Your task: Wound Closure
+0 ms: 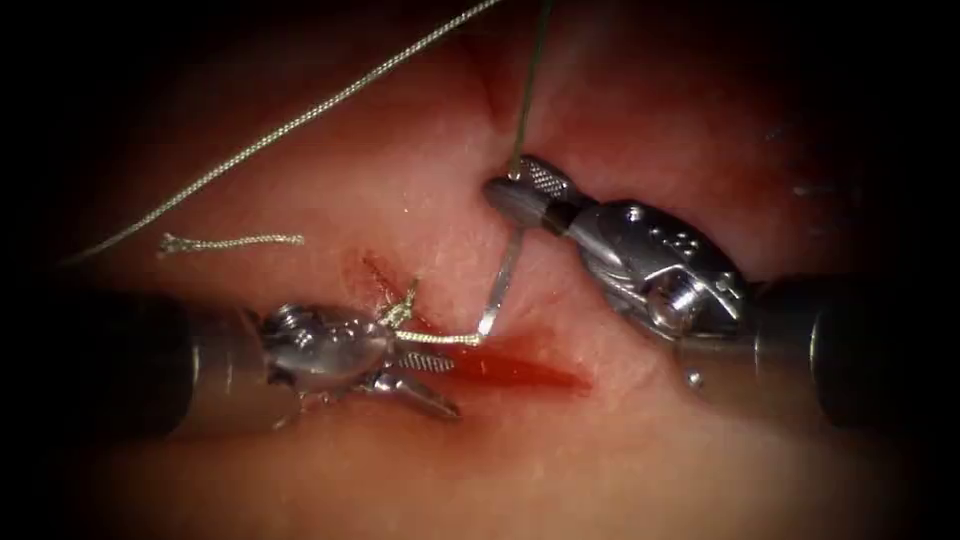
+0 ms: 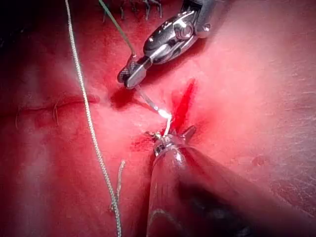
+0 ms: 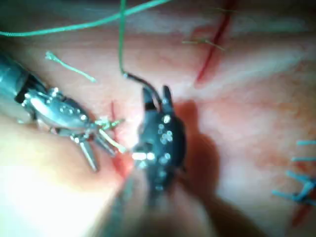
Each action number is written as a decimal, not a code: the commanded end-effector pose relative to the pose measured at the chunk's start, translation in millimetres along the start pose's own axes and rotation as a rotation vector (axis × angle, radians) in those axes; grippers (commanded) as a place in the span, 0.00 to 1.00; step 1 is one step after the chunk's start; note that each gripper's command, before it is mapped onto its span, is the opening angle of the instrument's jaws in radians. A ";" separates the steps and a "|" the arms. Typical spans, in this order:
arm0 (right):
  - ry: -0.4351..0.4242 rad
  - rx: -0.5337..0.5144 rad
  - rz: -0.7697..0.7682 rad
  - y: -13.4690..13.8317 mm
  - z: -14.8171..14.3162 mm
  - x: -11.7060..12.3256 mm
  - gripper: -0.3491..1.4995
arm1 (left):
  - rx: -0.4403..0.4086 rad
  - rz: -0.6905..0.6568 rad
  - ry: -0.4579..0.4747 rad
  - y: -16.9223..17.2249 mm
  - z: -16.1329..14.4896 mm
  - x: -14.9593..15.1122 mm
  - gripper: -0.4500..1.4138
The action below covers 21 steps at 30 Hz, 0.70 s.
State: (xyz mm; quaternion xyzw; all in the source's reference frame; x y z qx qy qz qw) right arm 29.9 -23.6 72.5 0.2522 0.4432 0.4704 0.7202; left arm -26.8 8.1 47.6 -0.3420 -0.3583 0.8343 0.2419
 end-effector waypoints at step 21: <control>-0.058 0.058 0.160 -0.8 1.3 -0.2 0.00 | -0.001 0.000 0.003 -0.3 0.8 0.0 0.46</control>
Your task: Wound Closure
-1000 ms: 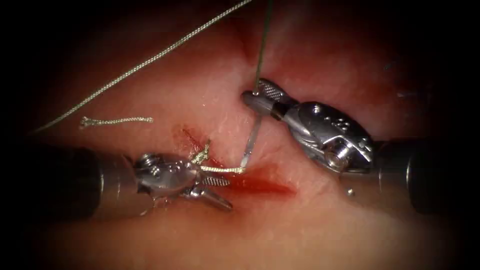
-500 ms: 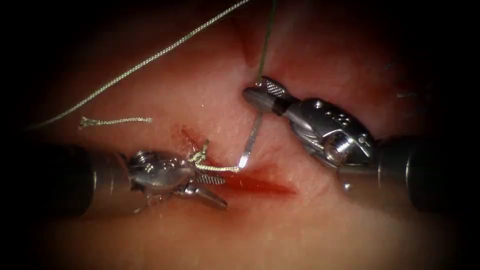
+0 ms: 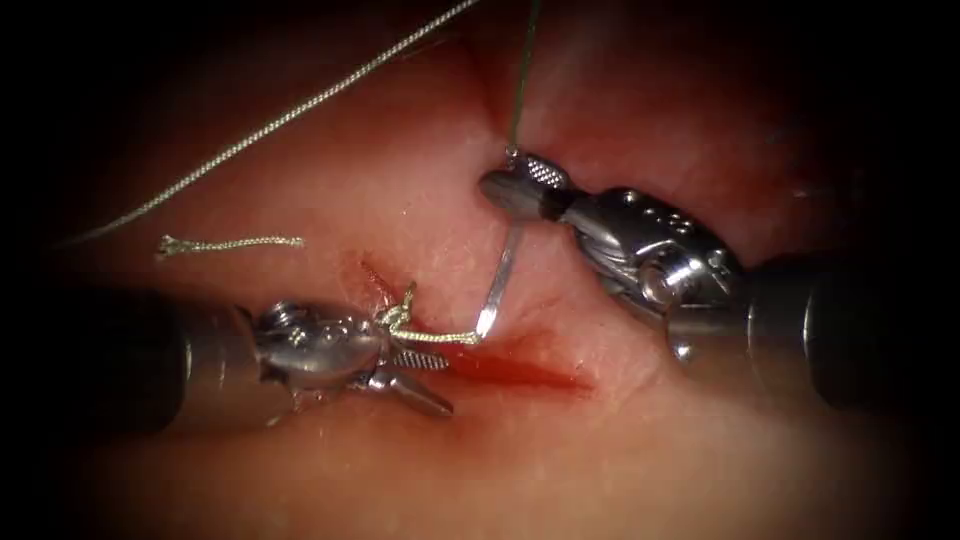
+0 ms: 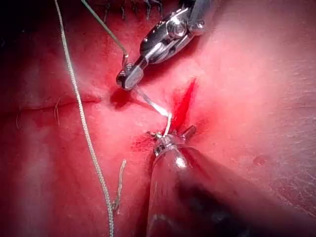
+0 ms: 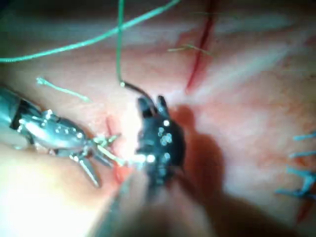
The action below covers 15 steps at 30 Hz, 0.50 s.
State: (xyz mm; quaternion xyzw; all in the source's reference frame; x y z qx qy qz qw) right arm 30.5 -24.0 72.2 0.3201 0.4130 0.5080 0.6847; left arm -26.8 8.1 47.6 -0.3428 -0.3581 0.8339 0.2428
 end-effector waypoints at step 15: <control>-0.003 0.018 0.042 -0.2 1.2 -0.5 0.00 | -0.001 0.001 0.001 -0.4 0.8 0.1 0.46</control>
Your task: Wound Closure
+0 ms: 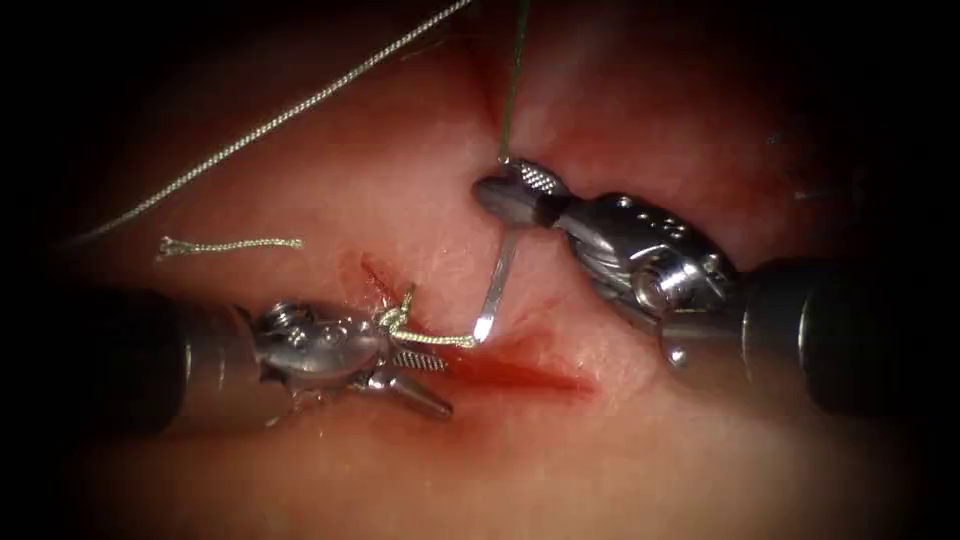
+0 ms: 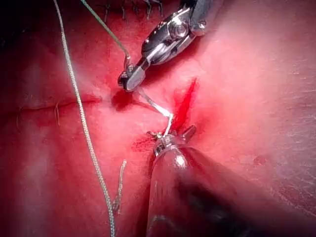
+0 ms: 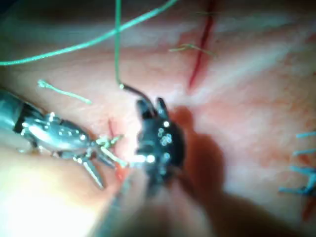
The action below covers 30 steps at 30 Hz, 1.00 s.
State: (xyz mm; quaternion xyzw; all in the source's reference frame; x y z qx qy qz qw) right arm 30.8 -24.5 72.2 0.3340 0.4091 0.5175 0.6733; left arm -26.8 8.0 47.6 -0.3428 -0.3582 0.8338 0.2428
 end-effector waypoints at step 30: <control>-0.025 0.116 0.190 0.4 1.5 -0.8 0.00 | -0.003 0.000 -0.002 -0.1 0.5 0.2 0.45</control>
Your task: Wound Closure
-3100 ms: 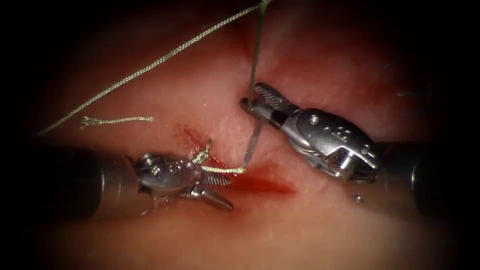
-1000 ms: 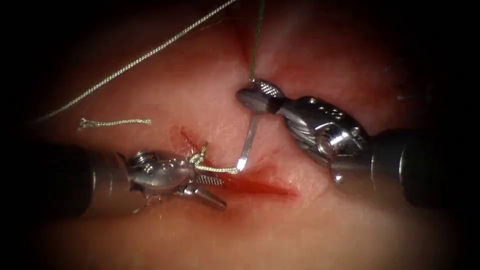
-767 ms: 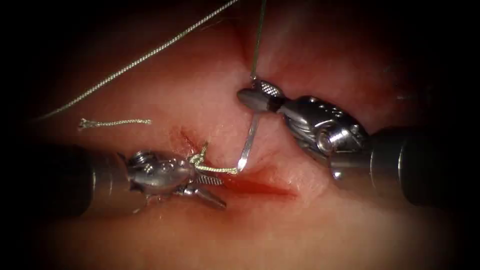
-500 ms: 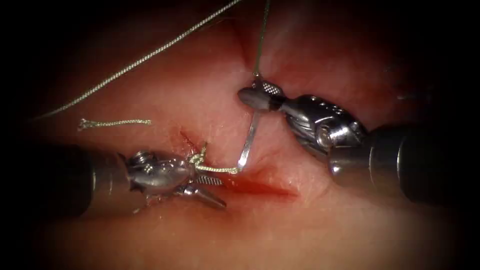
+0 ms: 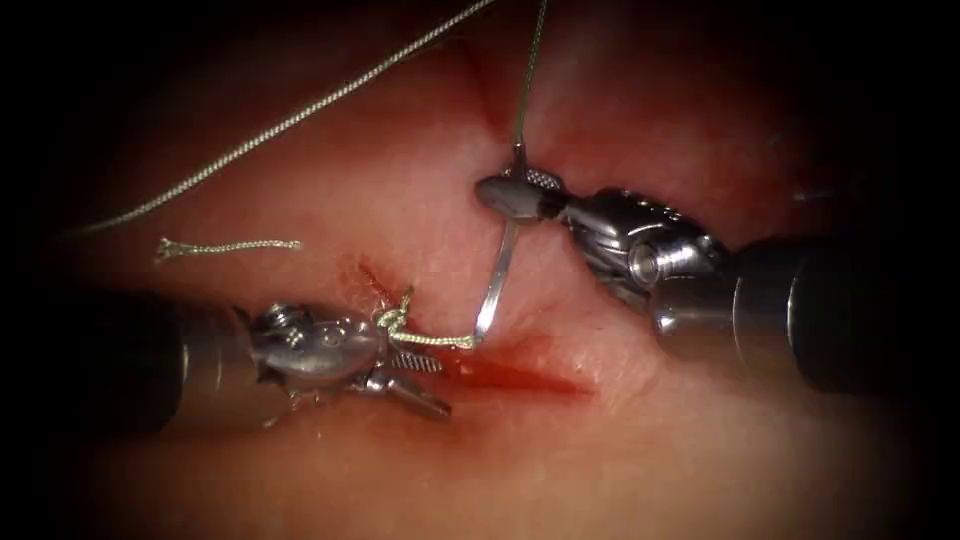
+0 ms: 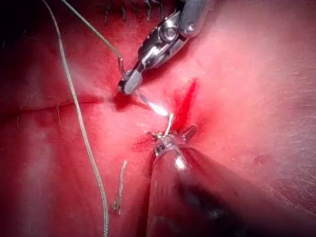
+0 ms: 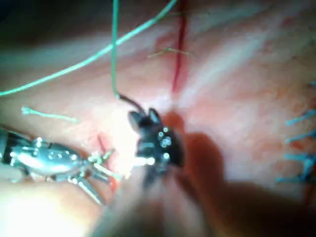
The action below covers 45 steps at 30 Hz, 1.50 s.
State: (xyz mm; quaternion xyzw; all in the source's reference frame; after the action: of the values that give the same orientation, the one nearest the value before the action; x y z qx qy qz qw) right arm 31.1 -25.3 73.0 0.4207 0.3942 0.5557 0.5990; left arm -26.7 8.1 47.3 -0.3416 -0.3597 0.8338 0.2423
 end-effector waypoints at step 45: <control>0.019 -0.591 -1.355 -3.7 0.4 0.0 0.00 | -0.001 0.006 -0.006 2.2 0.5 1.1 0.45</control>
State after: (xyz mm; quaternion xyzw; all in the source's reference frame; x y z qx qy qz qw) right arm 32.0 -25.3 69.1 -0.0978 0.4046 0.1495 0.8969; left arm -27.6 7.3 44.8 -0.3398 -0.3597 0.8355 0.2390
